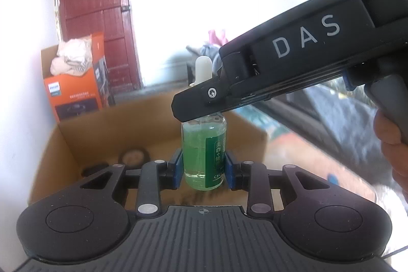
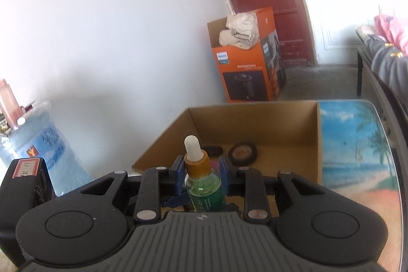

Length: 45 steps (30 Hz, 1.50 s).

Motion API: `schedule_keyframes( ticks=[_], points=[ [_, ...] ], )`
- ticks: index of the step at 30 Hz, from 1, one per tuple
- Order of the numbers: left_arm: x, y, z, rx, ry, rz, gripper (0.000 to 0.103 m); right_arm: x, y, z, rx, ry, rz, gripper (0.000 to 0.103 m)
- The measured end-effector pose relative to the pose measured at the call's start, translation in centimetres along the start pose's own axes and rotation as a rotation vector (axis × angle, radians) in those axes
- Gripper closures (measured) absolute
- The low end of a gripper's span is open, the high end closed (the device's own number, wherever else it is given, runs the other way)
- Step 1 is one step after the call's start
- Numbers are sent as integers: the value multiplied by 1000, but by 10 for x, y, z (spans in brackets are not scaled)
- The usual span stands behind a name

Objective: Organize rigid objects
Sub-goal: 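Carry the green dropper bottle into the box and open the right gripper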

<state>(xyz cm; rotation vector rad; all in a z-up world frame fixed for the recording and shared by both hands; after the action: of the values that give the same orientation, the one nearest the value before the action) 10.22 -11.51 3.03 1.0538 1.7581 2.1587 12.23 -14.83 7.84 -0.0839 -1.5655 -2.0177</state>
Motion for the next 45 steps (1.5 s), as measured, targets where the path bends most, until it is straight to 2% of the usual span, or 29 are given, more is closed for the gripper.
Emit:
schedule_keyframes(
  ticks=[8,15,22,29,30,33,35,39,45],
  points=[
    [-38,45,26,8,9,-12,72,-34,57,-16,-13,31,6,72],
    [-77,54,36,13,11,25,72,-76,82,-46,-29,32,31,72],
    [-126,39,45,48,8,144,72,-121,74,-76,9,-9,80,73],
    [-171,16,57,119,-16,294,72,-169,57,-112,-20,-31,163,77],
    [-174,16,59,113,-10,299,72,-175,55,-116,-20,-35,175,81],
    [-182,18,62,91,6,319,71,-193,44,-126,-12,-58,222,81],
    [-186,17,65,111,5,350,71,-202,40,-130,-9,-67,245,81],
    [-188,20,73,173,1,361,71,-210,37,-131,-1,-70,267,81],
    [-189,21,76,167,7,376,63,-217,33,-128,5,-76,309,80]
  ],
)
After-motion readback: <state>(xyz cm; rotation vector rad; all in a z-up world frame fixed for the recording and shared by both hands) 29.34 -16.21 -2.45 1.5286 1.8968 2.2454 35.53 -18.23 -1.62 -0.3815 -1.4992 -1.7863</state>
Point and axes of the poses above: each gripper's, at about its wrist camera, not at the fingertips, and x roughly against the way its jaws point, z to its left, y to its top, the point moved 10 cm from there along -x, roughly the way its jaws point, and after that the axes turned 2 degrees about -z, right-handed, at the moved point
